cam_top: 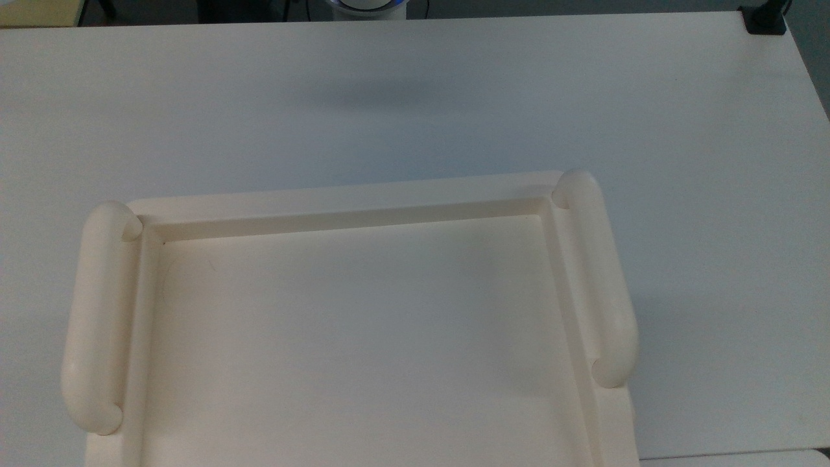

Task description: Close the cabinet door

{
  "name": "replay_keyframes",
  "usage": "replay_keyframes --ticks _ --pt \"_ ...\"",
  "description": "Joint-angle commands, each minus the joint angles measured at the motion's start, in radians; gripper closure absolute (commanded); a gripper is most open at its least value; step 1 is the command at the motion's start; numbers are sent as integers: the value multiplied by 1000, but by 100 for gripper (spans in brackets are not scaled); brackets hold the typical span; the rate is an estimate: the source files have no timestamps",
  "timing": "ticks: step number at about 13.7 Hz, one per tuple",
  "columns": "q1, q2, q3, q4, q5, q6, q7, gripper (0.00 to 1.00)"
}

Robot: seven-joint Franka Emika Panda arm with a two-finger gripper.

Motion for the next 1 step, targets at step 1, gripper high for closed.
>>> replay_keyframes --ticks 1 --pt "-1 -14 5 -14 -3 10 22 0"
